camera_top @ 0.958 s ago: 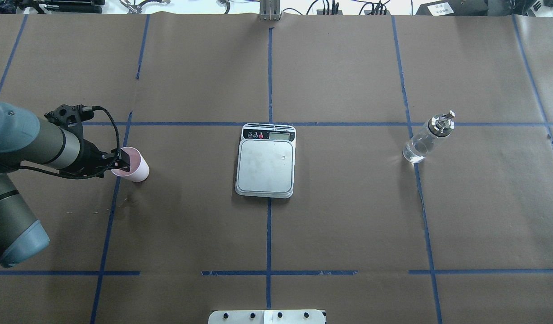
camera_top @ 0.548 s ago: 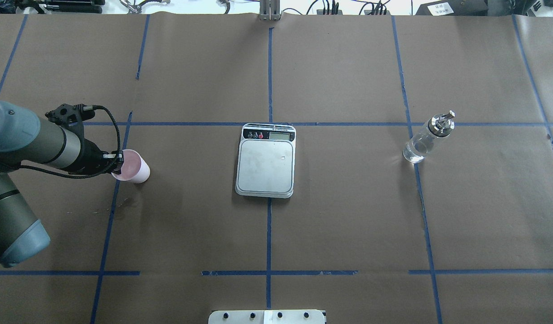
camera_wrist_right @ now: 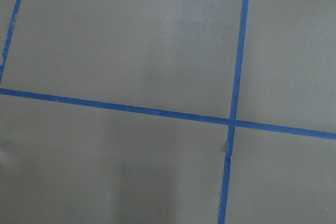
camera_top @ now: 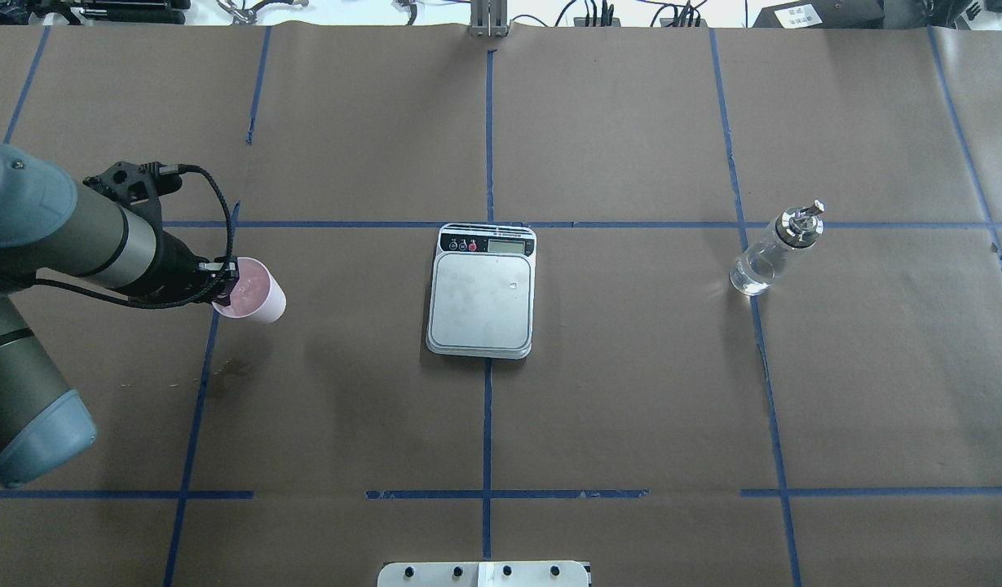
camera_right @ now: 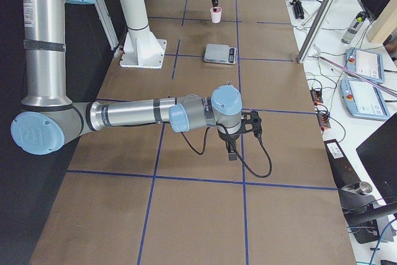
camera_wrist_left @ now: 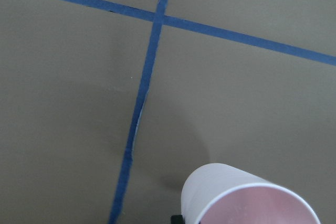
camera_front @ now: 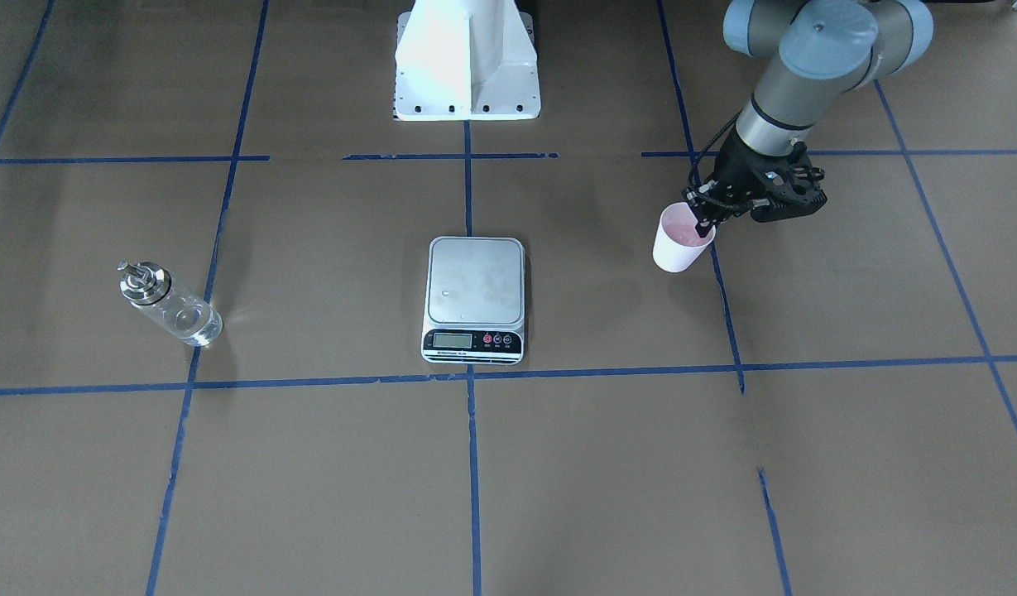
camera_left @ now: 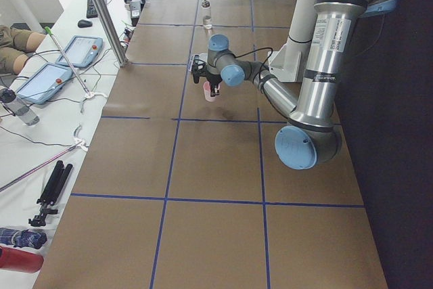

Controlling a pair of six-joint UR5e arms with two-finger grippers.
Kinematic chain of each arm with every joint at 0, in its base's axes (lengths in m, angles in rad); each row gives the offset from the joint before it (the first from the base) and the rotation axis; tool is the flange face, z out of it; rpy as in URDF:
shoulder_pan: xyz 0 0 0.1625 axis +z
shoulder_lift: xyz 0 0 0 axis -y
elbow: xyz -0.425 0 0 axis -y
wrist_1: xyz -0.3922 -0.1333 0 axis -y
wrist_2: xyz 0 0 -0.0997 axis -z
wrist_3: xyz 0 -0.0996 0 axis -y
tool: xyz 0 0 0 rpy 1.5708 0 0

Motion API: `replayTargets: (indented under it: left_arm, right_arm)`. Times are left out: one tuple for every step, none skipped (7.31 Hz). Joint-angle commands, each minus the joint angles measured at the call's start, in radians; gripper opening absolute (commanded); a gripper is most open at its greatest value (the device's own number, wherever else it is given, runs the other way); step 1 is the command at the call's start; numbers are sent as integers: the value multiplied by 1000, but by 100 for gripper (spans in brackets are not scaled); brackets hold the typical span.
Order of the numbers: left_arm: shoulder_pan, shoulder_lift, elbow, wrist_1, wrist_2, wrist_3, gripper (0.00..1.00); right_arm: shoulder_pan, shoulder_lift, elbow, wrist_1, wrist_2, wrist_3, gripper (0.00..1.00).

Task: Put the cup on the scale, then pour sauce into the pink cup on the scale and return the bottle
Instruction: 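Lift the pink cup with the left gripper and carry it onto the scale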

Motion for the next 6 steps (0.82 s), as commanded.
replayTargets:
  left_arm:
    - [-5,-289,-7,325,-7,-6,0]
    - [-3,-365,31,348,-59,-26,0]
    - [1,-478,141,334,-68,-141,0]
    - [5,-604,287,325,-70,-205,0]
    - [40,-622,341,244,-70,-269,0]
    - [58,-633,414,166,-69,-306,0]
  right_arm:
    - [0,-5,14,0,-3,3,100]
    - [0,-2,16,-3,-3,21,100]
    - [0,-2,25,-8,-1,56,100]
    - [-1,-3,49,-14,2,103,100]
    - [-18,-11,92,-14,2,172,100]
    - [-49,-12,143,-22,-4,250,100]
